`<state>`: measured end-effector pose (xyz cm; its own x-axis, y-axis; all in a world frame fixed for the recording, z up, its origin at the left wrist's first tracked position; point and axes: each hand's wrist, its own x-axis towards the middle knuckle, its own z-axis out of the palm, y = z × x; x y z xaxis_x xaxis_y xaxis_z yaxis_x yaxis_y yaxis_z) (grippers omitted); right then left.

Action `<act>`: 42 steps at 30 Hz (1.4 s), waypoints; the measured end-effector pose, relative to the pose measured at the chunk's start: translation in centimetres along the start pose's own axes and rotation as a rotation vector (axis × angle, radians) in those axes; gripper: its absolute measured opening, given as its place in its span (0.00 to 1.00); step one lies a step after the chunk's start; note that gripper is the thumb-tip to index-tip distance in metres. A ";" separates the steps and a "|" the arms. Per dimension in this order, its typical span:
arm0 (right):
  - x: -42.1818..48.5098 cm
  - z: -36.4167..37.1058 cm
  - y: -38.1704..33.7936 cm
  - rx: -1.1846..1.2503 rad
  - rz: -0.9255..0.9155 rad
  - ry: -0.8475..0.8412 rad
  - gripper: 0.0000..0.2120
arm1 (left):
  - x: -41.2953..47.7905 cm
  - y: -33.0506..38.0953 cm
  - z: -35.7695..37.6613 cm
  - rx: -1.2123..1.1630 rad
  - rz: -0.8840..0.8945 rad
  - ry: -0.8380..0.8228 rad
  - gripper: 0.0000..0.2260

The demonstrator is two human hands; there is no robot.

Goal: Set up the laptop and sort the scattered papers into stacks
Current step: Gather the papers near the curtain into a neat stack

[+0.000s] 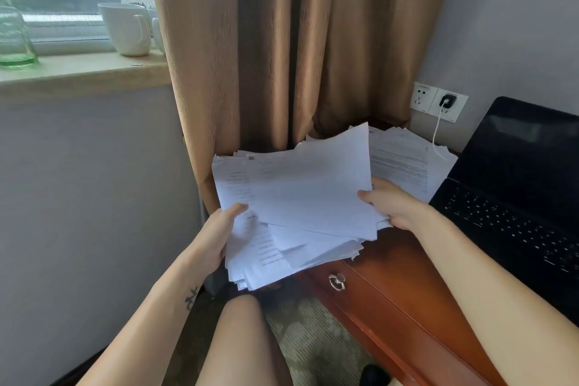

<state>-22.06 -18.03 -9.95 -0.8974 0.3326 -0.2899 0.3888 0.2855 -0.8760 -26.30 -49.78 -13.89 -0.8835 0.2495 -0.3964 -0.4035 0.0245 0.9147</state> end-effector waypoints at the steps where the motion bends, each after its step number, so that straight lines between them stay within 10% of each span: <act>1: -0.1 -0.6 0.1 -0.015 0.009 -0.003 0.16 | 0.0 0.0 -0.1 -0.021 -0.010 0.006 0.09; 8: -0.5 -0.9 0.5 -0.057 0.018 -0.159 0.16 | 0.0 -0.1 0.1 -0.046 -0.016 0.011 0.10; 16: 0.4 3.7 0.7 0.049 -0.267 0.175 0.18 | -0.1 -0.1 -0.1 -0.069 -0.033 0.049 0.14; 26: 0.2 4.2 1.1 -0.267 -0.318 0.016 0.14 | 0.2 -0.3 0.1 -0.039 -0.004 0.038 0.10; 42: 2.0 2.7 1.5 -0.200 -0.474 0.362 0.12 | 1.2 -1.5 -1.0 -0.034 0.046 0.052 0.14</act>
<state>-23.82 -19.35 -12.91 -0.8680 0.4020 0.2915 0.0293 0.6274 -0.7781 -26.96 -50.49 -15.83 -0.9123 0.1986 -0.3583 -0.3690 -0.0186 0.9293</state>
